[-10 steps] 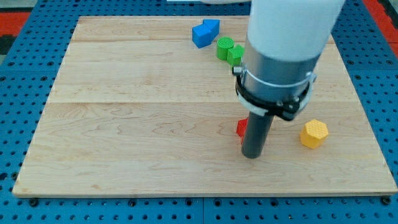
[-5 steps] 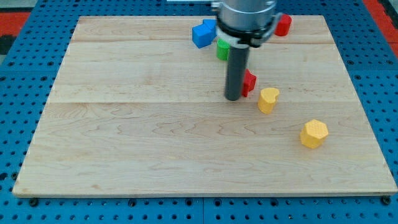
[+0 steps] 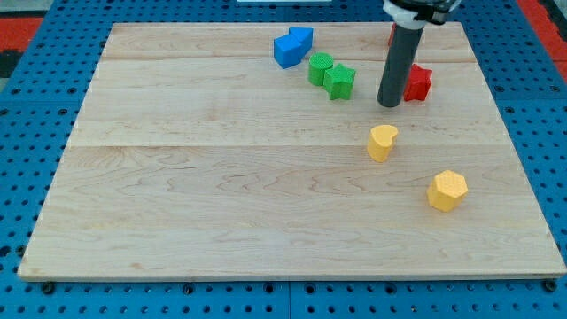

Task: Place the red star below the red circle

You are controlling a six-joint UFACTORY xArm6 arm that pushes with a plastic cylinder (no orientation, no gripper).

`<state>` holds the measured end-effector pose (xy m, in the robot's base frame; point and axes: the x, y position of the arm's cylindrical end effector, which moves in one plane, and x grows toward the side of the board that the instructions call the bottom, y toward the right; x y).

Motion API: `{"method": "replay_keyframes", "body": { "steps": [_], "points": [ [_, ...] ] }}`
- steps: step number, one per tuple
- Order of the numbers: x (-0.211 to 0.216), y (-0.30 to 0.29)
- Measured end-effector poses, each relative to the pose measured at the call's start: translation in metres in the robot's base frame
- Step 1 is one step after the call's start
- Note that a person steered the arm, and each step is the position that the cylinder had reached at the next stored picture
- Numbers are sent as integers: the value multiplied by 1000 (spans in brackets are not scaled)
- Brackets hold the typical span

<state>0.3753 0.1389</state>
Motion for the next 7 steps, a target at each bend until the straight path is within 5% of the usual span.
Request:
{"method": "replay_keyframes", "body": {
  "steps": [2, 5, 7],
  "points": [
    [-37, 43],
    [-13, 113],
    [-38, 83]
  ]
}}
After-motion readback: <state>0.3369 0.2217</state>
